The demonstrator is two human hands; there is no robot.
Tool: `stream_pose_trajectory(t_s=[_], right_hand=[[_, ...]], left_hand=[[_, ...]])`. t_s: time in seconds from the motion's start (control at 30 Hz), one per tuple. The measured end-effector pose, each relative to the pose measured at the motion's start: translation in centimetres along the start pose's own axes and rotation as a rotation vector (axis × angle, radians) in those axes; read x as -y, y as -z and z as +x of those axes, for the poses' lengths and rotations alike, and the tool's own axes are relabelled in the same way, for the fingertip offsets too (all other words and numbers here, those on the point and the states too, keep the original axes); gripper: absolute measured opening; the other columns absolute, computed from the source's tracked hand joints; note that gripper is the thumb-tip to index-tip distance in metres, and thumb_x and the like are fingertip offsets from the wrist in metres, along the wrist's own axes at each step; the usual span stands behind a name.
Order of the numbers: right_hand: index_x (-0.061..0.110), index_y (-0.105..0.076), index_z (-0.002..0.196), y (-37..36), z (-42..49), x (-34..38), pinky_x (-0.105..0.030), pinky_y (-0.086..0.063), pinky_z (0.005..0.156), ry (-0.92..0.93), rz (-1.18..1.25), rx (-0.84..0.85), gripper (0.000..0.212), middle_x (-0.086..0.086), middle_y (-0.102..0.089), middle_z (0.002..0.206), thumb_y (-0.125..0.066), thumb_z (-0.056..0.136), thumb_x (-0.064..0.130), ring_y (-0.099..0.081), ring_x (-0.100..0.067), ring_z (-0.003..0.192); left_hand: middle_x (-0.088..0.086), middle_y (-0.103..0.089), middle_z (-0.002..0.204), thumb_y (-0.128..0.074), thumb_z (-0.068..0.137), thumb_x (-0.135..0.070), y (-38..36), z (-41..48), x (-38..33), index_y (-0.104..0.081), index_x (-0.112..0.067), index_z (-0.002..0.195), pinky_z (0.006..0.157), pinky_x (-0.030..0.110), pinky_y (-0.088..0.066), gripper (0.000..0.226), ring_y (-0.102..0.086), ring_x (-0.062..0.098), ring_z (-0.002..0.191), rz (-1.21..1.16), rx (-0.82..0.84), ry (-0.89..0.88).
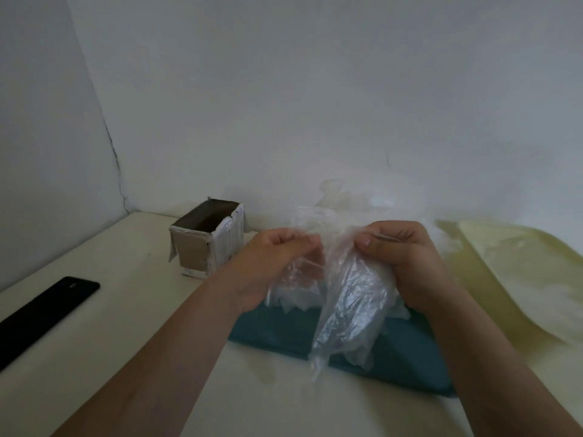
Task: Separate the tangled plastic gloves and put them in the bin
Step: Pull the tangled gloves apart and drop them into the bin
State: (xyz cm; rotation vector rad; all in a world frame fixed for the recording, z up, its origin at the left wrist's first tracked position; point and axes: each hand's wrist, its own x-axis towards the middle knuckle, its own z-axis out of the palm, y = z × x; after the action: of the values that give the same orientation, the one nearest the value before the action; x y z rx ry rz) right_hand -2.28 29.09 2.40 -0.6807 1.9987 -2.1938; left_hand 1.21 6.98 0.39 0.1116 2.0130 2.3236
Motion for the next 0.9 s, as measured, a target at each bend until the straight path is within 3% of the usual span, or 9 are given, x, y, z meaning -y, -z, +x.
stream_pose_trajectory(t_s=[0.2, 0.4, 0.5, 0.57, 0.63, 0.7, 0.77, 0.83, 0.9], right_hand=[[0.006, -0.079, 0.072, 2.4, -1.8, 2.9, -0.028, -0.053, 0.057, 0.069, -0.053, -0.136, 0.009, -0.017, -0.071, 0.065, -0.072, 0.078, 0.007, -0.067, -0.027, 0.056], [0.005, -0.080, 0.070, 5.5, -3.7, 5.3, -0.027, -0.055, 0.056, 0.148, -0.080, -0.206, 0.020, -0.020, -0.072, 0.066, -0.068, 0.084, -0.004, -0.069, -0.027, 0.056], [0.005, -0.082, 0.080, 6.4, -4.8, 6.6, -0.033, -0.060, 0.069, 0.175, -0.097, -0.143, 0.017, -0.019, -0.077, 0.083, -0.068, 0.083, -0.004, -0.075, -0.031, 0.073], [0.003, -0.082, 0.091, 6.8, -5.4, 7.3, -0.044, -0.061, 0.082, 0.174, -0.108, -0.025, 0.019, -0.021, -0.077, 0.107, -0.067, 0.081, -0.003, -0.075, -0.039, 0.096], [0.006, -0.083, 0.091, 7.1, -5.7, 8.0, -0.047, -0.061, 0.083, 0.156, -0.125, 0.072, 0.022, -0.023, -0.074, 0.116, -0.065, 0.084, -0.005, -0.072, -0.043, 0.103], [-0.001, -0.081, 0.093, 7.6, -6.0, 8.8, -0.043, -0.060, 0.078, 0.125, -0.141, 0.126, 0.015, -0.032, -0.071, 0.115, -0.070, 0.083, -0.001, -0.070, -0.047, 0.097], [-0.007, -0.077, 0.092, 9.0, -6.6, 9.6, -0.039, -0.057, 0.071, 0.091, -0.186, 0.144, 0.022, -0.037, -0.069, 0.107, -0.077, 0.076, 0.008, -0.068, -0.042, 0.083], [-0.012, -0.074, 0.088, 10.4, -7.3, 10.4, -0.035, -0.053, 0.067, 0.058, -0.250, 0.142, 0.027, -0.039, -0.065, 0.093, -0.077, 0.074, 0.010, -0.064, -0.034, 0.072], [-0.020, -0.066, 0.088, 11.9, -8.2, 11.5, -0.036, -0.049, 0.067, 0.042, -0.310, 0.138, 0.036, -0.046, -0.060, 0.088, -0.077, 0.077, 0.012, -0.061, -0.034, 0.069]], left_hand=[[0.009, -0.068, 0.078, -0.078, 0.084, -0.017, 0.6, -0.8, -0.1, -0.076, -0.010, 0.089, 0.054, 0.027, -0.052, 0.009, -0.056, 0.014, 0.056, -0.021, -0.031, 0.007], [0.011, -0.070, 0.081, -0.072, 0.094, -0.005, 2.6, -1.4, 0.9, -0.075, -0.002, 0.098, 0.060, 0.025, -0.056, 0.005, -0.059, 0.012, 0.059, 0.080, -0.130, 0.035], [0.015, -0.071, 0.090, -0.072, 0.097, -0.017, 1.3, -1.3, 1.1, -0.074, -0.002, 0.099, 0.073, 0.032, -0.062, 0.015, -0.068, 0.018, 0.071, 0.115, -0.195, 0.026], [0.017, -0.074, 0.103, -0.074, 0.093, -0.033, -1.2, -0.7, 0.1, -0.074, -0.002, 0.105, 0.092, 0.041, -0.060, 0.033, -0.072, 0.024, 0.091, 0.013, -0.133, 0.007], [0.010, -0.074, 0.123, -0.070, 0.088, -0.050, -4.3, -0.3, -1.3, -0.071, -0.007, 0.123, 0.107, 0.046, -0.052, 0.055, -0.071, 0.024, 0.114, -0.022, 0.021, 0.026], [0.007, -0.069, 0.137, -0.059, 0.092, -0.062, -7.7, -0.1, -2.6, -0.067, -0.013, 0.136, 0.114, 0.048, -0.047, 0.066, -0.065, 0.024, 0.128, -0.041, 0.234, 0.097], [0.016, -0.062, 0.146, -0.054, 0.093, -0.071, -10.0, 0.3, -3.4, -0.069, -0.012, 0.137, 0.119, 0.053, -0.040, 0.074, -0.057, 0.033, 0.137, -0.080, 0.382, 0.170], [0.024, -0.054, 0.151, -0.060, 0.090, -0.073, -11.3, 0.8, -3.8, -0.069, -0.008, 0.136, 0.122, 0.058, -0.035, 0.080, -0.049, 0.041, 0.143, -0.095, 0.473, 0.207], [0.026, -0.056, 0.146, -0.075, 0.088, -0.059, -12.7, 1.3, -4.2, -0.070, -0.006, 0.131, 0.119, 0.060, -0.038, 0.069, -0.052, 0.044, 0.138, -0.059, 0.522, 0.183]])
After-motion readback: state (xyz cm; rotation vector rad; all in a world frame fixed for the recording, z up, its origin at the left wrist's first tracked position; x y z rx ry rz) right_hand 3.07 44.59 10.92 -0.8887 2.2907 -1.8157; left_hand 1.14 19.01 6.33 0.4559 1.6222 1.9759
